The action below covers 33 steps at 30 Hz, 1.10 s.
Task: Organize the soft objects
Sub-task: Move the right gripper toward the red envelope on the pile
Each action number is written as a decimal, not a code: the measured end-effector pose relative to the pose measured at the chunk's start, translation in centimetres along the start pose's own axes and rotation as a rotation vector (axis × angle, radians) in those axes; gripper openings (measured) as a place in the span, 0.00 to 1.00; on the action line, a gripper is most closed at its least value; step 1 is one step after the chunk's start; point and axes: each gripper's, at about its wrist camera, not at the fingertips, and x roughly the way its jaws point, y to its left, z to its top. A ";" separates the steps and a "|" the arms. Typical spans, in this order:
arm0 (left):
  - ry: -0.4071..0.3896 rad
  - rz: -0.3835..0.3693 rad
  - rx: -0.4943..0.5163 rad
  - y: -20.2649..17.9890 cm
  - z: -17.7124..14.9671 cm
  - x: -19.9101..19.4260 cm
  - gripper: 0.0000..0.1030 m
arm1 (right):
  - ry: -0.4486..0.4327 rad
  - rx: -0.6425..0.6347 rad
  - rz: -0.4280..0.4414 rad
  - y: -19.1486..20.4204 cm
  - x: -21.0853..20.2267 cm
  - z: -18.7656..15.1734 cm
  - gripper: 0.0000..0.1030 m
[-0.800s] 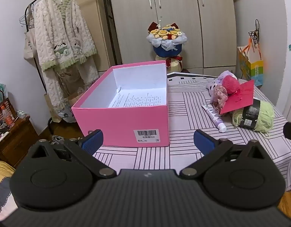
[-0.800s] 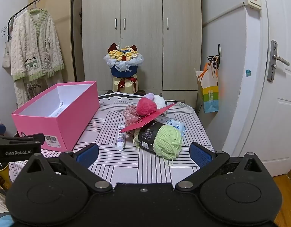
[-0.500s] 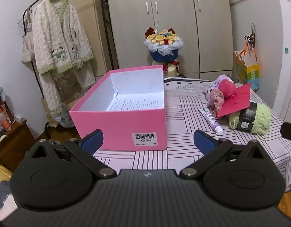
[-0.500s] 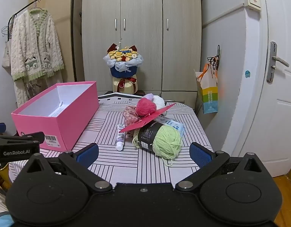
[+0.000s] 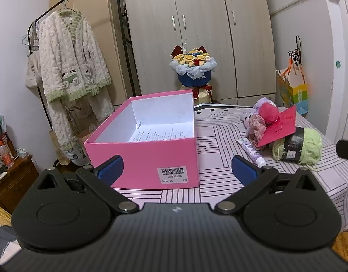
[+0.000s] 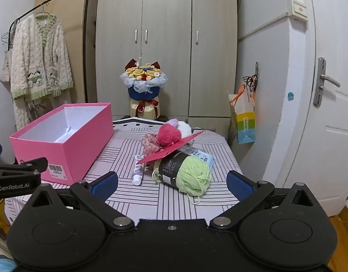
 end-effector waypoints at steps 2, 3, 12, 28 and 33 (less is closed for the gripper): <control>0.014 -0.006 -0.006 0.1 -0.1 0.3 1.00 | -0.011 -0.001 -0.001 0.0 0.0 -0.1 1.00; 0.018 -0.011 -0.011 0.1 -0.1 0.4 1.00 | -0.015 0.000 0.002 0.0 0.0 -0.2 1.00; 0.029 -0.013 -0.010 0.3 -0.3 0.7 1.00 | -0.025 -0.031 -0.005 0.4 0.3 -0.7 1.00; 0.007 -0.090 -0.032 0.4 0.1 0.4 1.00 | -0.073 -0.022 0.059 -0.7 0.0 -0.9 1.00; -0.004 -0.125 -0.049 0.1 0.1 0.9 1.00 | -0.085 -0.003 0.096 -1.3 0.9 -1.1 1.00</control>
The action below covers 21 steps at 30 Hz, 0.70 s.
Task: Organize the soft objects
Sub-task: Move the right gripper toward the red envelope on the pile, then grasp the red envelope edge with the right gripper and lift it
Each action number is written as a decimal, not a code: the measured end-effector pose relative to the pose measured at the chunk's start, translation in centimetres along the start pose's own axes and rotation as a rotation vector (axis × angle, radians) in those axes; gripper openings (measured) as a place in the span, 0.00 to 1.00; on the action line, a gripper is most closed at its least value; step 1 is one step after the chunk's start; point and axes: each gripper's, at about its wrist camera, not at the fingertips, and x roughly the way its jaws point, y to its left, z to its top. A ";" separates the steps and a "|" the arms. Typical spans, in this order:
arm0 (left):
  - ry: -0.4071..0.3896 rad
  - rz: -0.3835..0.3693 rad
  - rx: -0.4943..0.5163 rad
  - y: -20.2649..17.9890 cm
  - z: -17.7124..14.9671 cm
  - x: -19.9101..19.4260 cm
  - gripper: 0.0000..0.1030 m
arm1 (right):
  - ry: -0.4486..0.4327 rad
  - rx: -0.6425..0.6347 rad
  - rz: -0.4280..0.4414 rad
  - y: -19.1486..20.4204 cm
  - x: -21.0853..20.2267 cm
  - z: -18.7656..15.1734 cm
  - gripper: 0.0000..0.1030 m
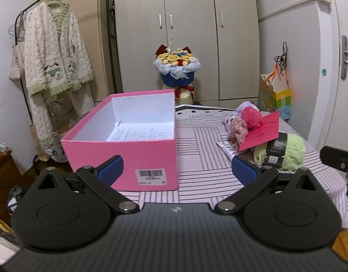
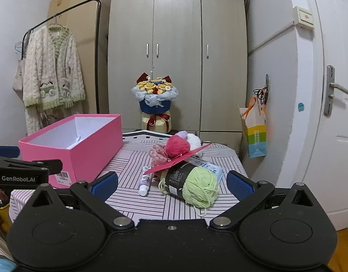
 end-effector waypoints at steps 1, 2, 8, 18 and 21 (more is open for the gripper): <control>0.002 -0.010 -0.004 -0.1 0.0 0.3 1.00 | -0.005 -0.002 0.008 -0.1 0.2 0.0 1.00; 0.005 -0.021 -0.005 -0.1 0.1 0.6 1.00 | -0.008 -0.004 0.016 -0.2 0.4 -0.1 1.00; 0.009 -0.113 0.010 -1.1 1.2 2.1 1.00 | 0.013 -0.066 0.085 -1.1 2.4 0.5 1.00; 0.100 -0.326 0.012 -4.5 3.7 8.3 0.97 | 0.103 -0.028 0.190 -5.5 8.3 3.4 1.00; 0.127 -0.366 0.013 -5.5 3.8 10.6 0.95 | 0.127 0.010 0.211 -7.1 10.4 3.7 1.00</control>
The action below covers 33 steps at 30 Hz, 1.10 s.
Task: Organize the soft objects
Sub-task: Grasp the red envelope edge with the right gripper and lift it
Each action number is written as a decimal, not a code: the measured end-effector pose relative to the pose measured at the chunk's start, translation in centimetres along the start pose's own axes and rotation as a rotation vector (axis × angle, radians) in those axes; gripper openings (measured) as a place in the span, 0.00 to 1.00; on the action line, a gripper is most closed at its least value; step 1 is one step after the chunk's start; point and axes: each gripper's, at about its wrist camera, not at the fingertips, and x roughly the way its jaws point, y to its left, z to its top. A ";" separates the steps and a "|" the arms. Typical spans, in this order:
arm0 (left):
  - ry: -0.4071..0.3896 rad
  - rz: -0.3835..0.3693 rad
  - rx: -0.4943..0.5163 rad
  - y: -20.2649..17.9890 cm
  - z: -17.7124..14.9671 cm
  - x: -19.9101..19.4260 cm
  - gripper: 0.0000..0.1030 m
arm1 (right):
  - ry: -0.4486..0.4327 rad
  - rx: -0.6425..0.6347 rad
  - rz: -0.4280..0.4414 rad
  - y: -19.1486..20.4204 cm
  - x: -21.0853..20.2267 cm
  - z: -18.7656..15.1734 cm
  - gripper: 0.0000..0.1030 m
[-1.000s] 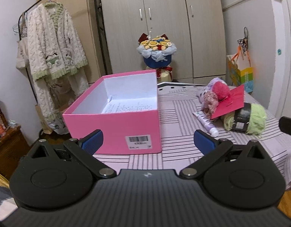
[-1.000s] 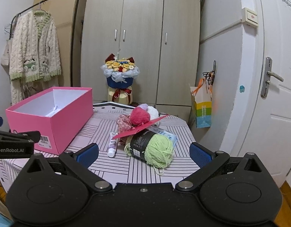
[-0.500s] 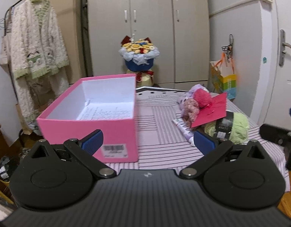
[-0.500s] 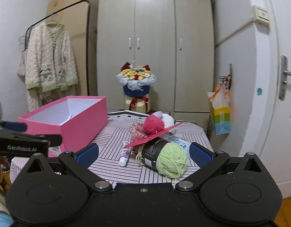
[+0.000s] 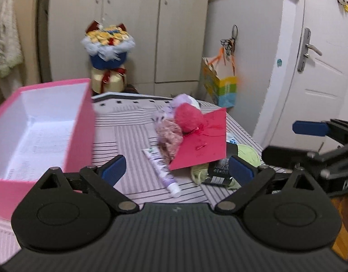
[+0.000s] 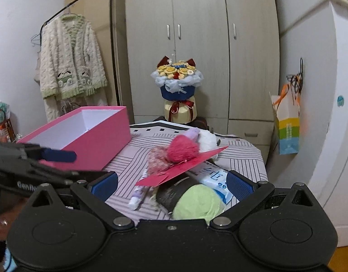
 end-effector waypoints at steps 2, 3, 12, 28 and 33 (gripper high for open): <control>0.012 -0.033 -0.001 0.0 0.2 1.5 0.94 | 0.010 0.023 0.018 -1.1 1.0 0.3 0.99; 0.016 -0.049 -0.004 0.1 0.3 2.3 0.94 | 0.017 0.038 0.029 -1.7 1.7 0.5 0.98; 0.091 -0.158 -0.032 0.2 0.7 8.6 0.94 | 0.118 0.155 0.103 -4.7 8.5 1.2 0.72; 0.269 -0.306 -0.162 2.3 1.0 13.3 1.00 | 0.173 0.383 0.245 -8.0 13.6 0.1 0.22; 0.335 -0.372 -0.199 2.2 0.5 13.9 0.96 | 0.165 0.378 0.240 -7.5 13.4 0.4 0.18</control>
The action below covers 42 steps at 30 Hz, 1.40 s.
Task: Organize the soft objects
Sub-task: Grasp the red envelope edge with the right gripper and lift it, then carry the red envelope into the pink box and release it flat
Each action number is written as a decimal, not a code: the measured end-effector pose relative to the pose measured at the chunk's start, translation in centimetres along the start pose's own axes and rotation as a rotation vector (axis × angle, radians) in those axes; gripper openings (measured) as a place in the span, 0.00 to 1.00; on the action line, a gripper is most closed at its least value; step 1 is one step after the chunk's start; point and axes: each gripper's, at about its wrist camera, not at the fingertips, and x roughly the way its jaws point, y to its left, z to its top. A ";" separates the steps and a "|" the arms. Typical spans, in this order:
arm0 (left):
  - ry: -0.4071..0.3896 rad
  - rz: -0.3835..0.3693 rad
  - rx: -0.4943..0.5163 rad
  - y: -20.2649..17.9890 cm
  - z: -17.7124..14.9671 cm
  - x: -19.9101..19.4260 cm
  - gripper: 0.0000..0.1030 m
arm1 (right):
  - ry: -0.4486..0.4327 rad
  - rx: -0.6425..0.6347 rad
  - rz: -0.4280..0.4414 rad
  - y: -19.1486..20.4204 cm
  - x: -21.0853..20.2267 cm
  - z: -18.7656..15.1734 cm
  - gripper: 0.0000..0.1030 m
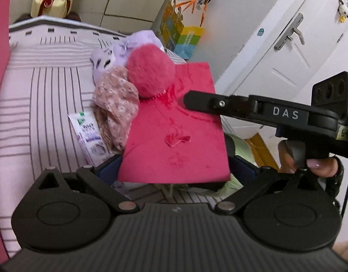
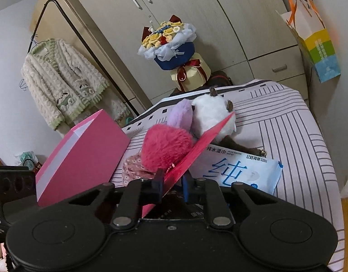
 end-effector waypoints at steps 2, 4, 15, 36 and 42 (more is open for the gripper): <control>-0.002 0.000 -0.017 0.0 -0.1 -0.1 0.90 | -0.008 -0.003 -0.016 0.3 -0.2 0.0 0.17; 0.004 -0.013 -0.021 -0.1 -0.1 -0.2 0.87 | -0.007 0.000 -0.020 0.5 -0.7 0.2 0.16; 0.008 -0.036 0.031 -2.4 -0.7 -2.1 0.87 | -0.019 -0.002 -0.077 2.1 -3.8 -0.1 0.16; 0.023 -0.014 0.098 -4.9 -5.6 -10.2 0.87 | 0.085 -0.163 -0.008 9.8 -8.5 -2.2 0.15; -0.010 0.037 0.092 -4.2 -7.2 -14.1 0.87 | 0.128 -0.226 0.067 13.6 -8.0 -2.4 0.15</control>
